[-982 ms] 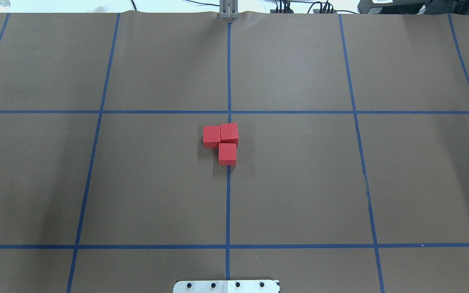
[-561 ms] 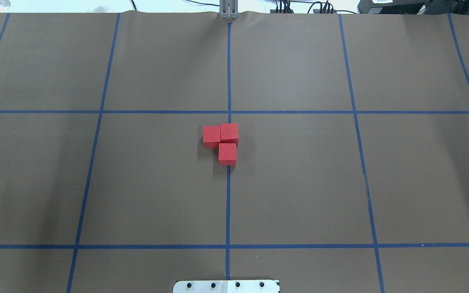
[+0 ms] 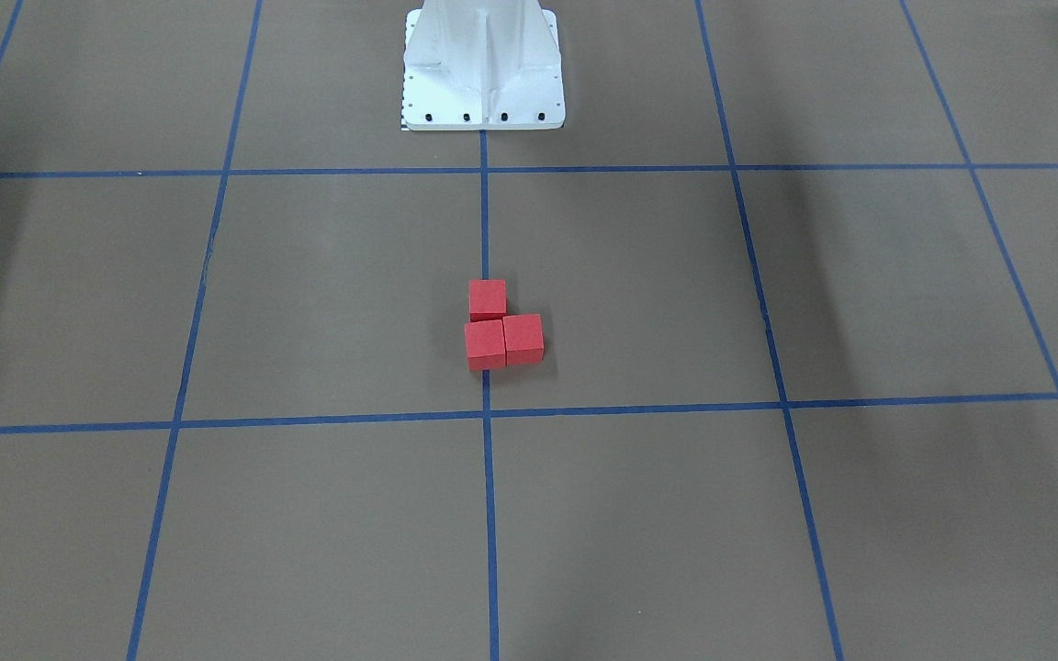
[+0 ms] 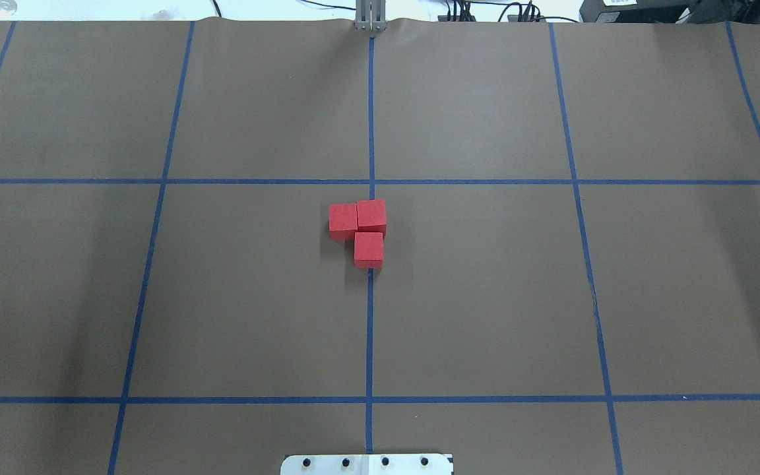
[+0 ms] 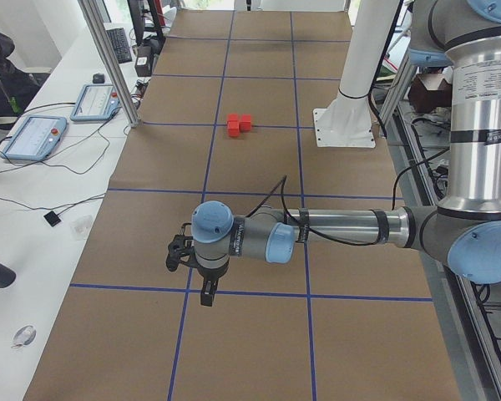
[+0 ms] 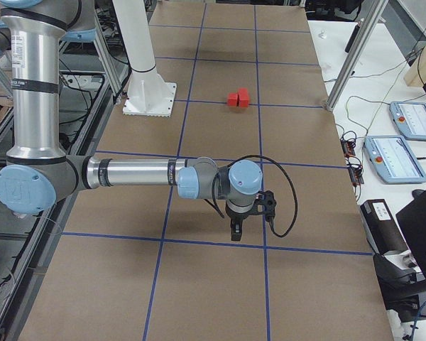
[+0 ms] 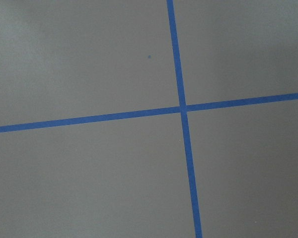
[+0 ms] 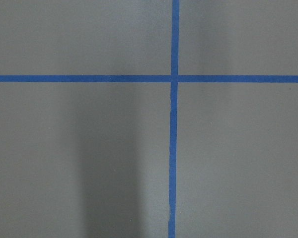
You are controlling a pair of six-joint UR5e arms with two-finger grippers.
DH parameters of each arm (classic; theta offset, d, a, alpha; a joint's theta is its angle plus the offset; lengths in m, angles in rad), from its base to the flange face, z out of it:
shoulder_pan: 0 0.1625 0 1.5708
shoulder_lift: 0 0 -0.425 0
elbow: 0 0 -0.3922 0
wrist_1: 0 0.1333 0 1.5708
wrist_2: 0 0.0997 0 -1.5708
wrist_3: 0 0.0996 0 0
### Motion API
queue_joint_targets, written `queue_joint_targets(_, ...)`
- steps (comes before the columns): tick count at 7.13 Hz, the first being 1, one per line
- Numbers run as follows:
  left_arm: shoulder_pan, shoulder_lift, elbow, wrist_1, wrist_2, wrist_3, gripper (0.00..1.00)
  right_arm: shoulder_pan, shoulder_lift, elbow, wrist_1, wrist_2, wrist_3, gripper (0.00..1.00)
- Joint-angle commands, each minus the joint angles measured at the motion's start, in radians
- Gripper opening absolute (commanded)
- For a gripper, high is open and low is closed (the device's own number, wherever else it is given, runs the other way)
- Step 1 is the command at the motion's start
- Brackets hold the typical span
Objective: Form red blocks into L shape at center
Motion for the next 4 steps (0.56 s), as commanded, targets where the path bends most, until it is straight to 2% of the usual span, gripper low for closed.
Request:
queue_joint_targets(1, 0.0, 0.0, 0.004, 0.0, 0.0, -0.002, 1.0, -0.001, 0.001, 0.0, 0.001, 0.0, 0.0, 0.99)
queue_joint_targets(4, 0.002, -0.002, 0.01, 0.0, 0.0, -0.002, 1.0, 0.001, 0.001, 0.0, 0.001, 0.0, 0.0, 0.99)
